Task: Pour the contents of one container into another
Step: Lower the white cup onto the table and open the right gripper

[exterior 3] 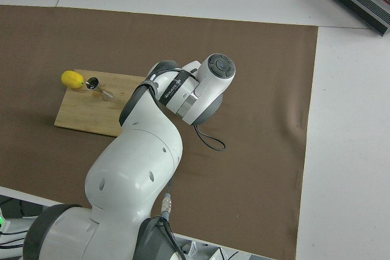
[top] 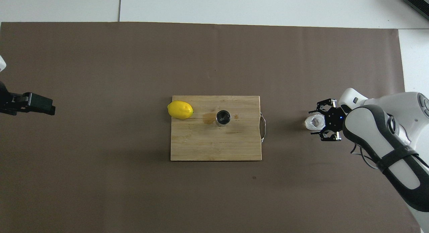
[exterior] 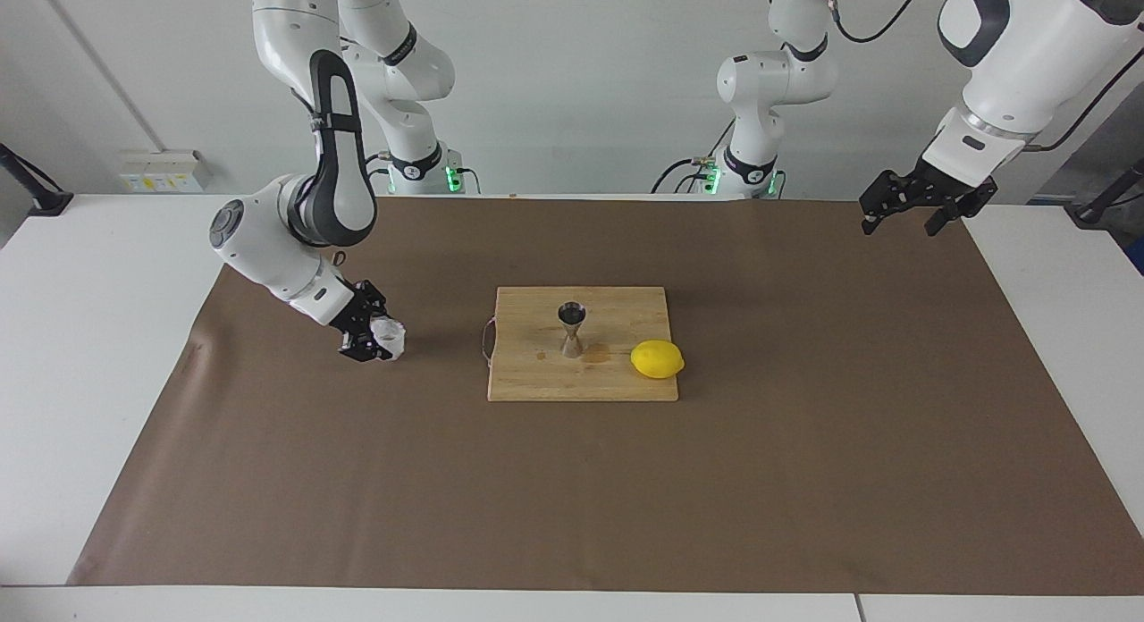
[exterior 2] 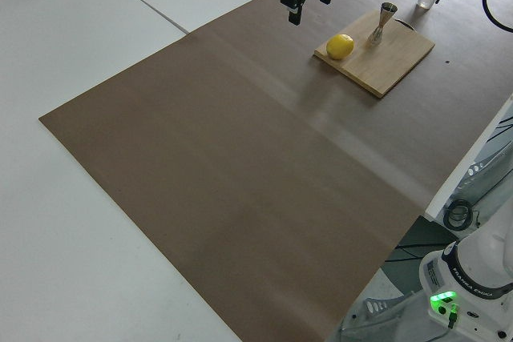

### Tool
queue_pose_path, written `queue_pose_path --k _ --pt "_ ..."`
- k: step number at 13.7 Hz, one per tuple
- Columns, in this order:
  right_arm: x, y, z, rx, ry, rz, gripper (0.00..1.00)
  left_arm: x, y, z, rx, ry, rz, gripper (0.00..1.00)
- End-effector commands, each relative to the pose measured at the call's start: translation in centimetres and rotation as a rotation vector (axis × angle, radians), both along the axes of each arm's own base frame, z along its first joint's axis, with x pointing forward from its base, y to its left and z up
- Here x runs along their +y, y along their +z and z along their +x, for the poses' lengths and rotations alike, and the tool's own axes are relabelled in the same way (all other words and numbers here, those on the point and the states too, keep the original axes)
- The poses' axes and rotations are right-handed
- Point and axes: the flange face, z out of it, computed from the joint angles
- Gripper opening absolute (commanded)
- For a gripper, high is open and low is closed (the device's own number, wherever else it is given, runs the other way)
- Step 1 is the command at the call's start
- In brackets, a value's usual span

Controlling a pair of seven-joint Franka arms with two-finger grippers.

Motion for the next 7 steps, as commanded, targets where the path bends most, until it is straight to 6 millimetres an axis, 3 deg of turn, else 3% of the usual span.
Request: queue_pose_path --k 1,7 --pt "-0.2 0.6 -0.5 -0.022 0.005 0.019 1.00 0.3 0.2 -0.5 0.007 -0.007 0.013 1.00" --pt "-1.0 5.2 -1.0 -0.010 -0.006 0.024 1.00 0.2 0.3 -0.5 0.006 -0.009 0.013 1.00"
